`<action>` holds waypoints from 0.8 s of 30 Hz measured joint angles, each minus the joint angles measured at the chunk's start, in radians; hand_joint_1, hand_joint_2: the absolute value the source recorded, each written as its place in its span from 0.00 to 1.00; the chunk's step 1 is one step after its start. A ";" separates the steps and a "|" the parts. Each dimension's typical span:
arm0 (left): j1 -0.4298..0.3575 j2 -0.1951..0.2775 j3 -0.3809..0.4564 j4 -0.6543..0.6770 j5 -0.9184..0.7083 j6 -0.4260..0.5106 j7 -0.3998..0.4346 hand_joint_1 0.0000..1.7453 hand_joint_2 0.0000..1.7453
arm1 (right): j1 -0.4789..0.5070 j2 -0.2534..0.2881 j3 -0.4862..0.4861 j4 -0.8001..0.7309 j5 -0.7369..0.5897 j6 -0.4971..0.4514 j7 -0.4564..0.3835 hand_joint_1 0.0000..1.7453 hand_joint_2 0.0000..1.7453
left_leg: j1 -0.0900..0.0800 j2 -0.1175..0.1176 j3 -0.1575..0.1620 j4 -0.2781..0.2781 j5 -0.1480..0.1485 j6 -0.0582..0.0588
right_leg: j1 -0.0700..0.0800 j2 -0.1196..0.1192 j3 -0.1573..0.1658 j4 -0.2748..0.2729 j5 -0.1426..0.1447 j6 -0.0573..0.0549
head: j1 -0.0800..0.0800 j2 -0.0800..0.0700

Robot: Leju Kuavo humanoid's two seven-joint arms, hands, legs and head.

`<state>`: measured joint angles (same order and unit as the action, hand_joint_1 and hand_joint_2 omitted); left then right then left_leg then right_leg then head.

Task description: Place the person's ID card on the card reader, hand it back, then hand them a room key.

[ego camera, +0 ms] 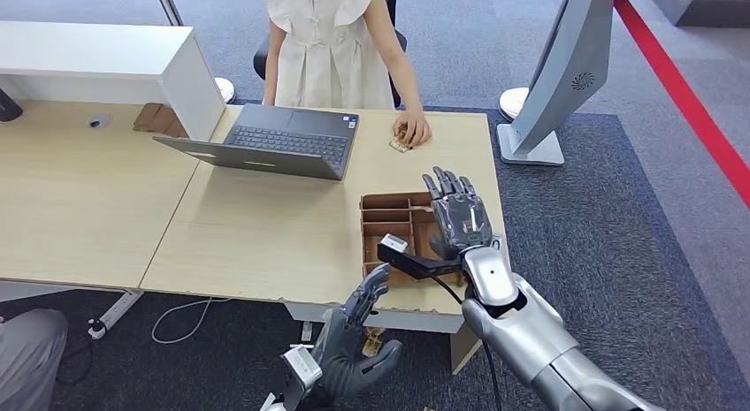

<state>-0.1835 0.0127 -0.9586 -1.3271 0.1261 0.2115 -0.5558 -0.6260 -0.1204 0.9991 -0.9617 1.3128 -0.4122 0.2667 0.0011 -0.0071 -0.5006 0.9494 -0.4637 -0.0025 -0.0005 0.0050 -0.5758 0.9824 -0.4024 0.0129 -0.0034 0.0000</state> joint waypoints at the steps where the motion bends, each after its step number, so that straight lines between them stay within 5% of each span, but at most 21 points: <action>1: -0.001 -0.001 0.000 0.001 -0.001 0.000 -0.001 0.00 1.00 | -0.003 0.001 0.000 0.012 -0.003 0.003 0.002 0.00 1.00 | 0.000 0.000 0.000 0.000 0.000 0.000 | 0.000 0.000 0.000 0.000 0.000 0.000 | 0.000 0.000; 24: -0.014 -0.004 -0.010 0.006 0.006 0.018 0.009 0.00 1.00 | -0.031 0.007 -0.036 0.152 0.025 -0.032 0.065 0.00 1.00 | 0.000 0.000 0.000 0.000 0.000 0.000 | 0.000 0.000 0.000 0.000 0.000 0.000 | 0.000 0.000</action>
<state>-0.1974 0.0088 -0.9688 -1.3214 0.1316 0.2294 -0.5465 -0.6567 -0.1137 0.9633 -0.8097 1.3383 -0.4444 0.3314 0.0011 -0.0070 -0.5001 0.9494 -0.4637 -0.0025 -0.0004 0.0050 -0.5759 0.9824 -0.4024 0.0129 -0.0034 0.0000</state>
